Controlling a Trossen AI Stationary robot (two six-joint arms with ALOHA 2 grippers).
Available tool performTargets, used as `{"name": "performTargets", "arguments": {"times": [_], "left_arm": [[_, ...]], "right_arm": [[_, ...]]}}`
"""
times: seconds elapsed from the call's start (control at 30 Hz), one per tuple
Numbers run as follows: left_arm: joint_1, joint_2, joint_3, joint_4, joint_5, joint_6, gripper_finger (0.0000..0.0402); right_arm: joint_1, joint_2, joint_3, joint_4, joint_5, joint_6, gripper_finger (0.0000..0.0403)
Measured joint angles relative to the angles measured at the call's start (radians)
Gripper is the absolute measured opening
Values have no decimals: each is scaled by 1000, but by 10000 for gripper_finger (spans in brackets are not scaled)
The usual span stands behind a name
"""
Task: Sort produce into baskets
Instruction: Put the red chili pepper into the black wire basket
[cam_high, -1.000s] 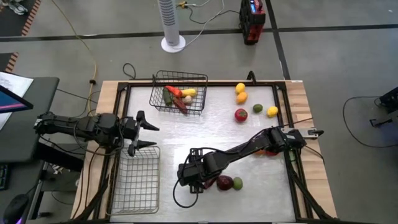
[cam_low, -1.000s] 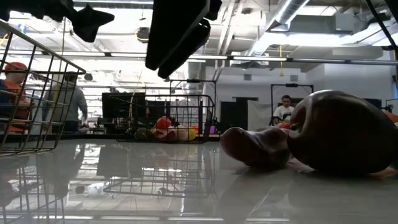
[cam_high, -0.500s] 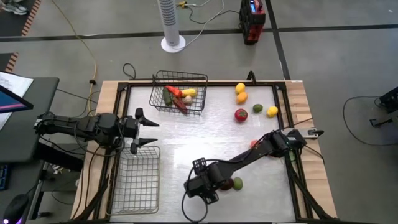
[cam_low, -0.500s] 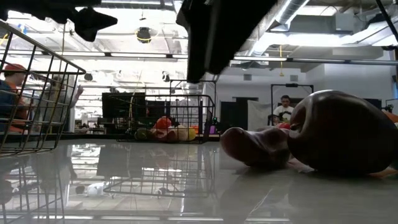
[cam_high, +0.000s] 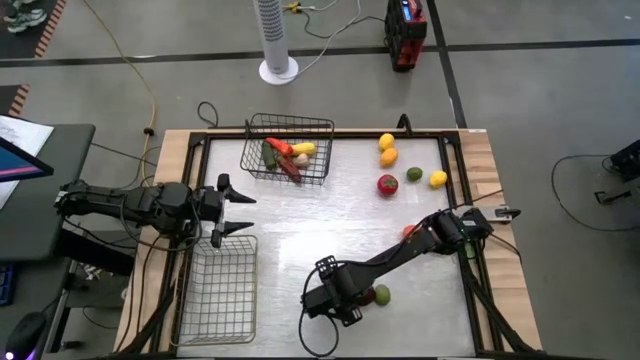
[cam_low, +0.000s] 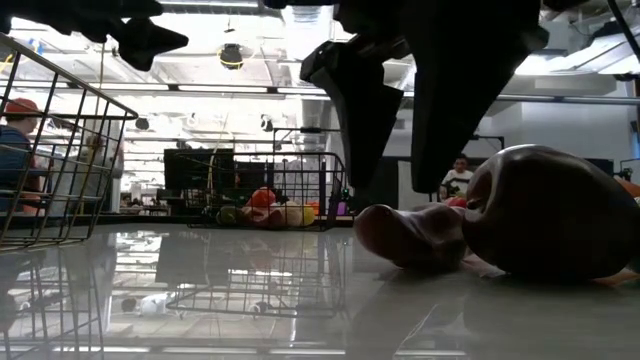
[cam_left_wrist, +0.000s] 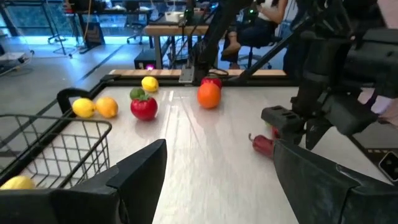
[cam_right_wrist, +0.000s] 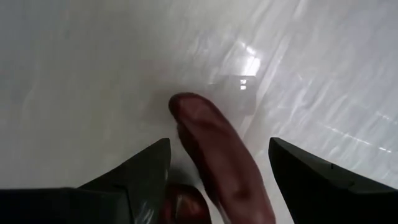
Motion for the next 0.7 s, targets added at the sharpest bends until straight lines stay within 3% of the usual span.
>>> {"name": "performTargets", "arguments": {"times": [0.7], "left_arm": [[0, 0, 0, -9, -2, -2, 279]], "right_arm": [[-21, 32, 0, -12, -22, -113, 299]]}}
